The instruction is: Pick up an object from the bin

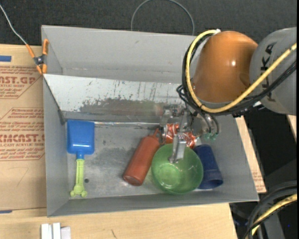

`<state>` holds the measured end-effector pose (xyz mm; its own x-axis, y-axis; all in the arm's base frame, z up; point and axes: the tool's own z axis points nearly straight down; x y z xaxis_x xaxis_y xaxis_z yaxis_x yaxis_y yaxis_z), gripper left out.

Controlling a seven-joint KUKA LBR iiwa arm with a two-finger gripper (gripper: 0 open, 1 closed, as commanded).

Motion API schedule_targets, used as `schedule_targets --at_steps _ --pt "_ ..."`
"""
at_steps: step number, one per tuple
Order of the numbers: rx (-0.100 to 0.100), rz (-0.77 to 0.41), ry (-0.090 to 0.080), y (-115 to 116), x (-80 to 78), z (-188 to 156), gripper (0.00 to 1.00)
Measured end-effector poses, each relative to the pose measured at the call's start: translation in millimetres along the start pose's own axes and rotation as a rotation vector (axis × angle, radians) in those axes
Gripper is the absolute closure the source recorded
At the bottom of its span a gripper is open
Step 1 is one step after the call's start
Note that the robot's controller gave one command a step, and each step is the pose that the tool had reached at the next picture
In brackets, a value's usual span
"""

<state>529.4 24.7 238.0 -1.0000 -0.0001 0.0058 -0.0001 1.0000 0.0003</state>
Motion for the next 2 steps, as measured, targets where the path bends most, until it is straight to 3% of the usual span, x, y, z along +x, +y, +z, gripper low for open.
schedule_targets --at_steps 1,2 --pt "0.0 0.0 -0.008 0 -1.2 -5 0.0" --pt "0.0 -0.097 -0.006 4 29.0 83 0.0"
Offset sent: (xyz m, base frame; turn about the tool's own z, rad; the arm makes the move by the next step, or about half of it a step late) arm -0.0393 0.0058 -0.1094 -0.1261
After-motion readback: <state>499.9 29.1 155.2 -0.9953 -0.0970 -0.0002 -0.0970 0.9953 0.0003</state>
